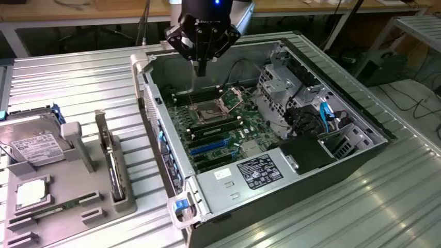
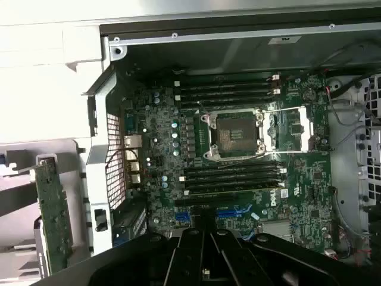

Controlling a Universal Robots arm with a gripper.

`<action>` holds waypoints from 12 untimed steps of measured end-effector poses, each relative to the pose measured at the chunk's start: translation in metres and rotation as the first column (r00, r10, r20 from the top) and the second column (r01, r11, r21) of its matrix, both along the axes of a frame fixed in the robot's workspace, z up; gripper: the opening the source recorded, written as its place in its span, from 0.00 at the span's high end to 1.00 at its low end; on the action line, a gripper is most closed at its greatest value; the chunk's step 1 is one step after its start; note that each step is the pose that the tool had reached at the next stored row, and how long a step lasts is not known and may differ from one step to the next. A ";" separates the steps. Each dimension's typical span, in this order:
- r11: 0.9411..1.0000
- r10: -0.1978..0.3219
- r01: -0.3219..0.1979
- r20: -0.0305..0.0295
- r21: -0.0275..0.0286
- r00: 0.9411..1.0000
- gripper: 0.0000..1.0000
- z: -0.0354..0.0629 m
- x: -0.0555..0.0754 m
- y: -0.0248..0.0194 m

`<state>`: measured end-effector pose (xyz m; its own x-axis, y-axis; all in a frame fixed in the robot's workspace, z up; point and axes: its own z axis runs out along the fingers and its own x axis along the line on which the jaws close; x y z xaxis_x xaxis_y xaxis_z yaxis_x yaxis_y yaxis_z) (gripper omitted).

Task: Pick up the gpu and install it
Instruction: 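Reach for the gpu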

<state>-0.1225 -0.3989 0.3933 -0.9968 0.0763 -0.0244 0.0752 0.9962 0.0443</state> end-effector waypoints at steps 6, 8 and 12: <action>1.000 0.000 0.000 0.000 0.000 1.000 0.89 -0.0008 -0.027 -0.0006; 1.000 0.000 0.000 0.000 0.000 1.000 0.89 -0.0009 -0.029 -0.0007; 1.000 0.000 0.000 0.000 0.000 1.000 0.89 -0.0011 -0.036 -0.0011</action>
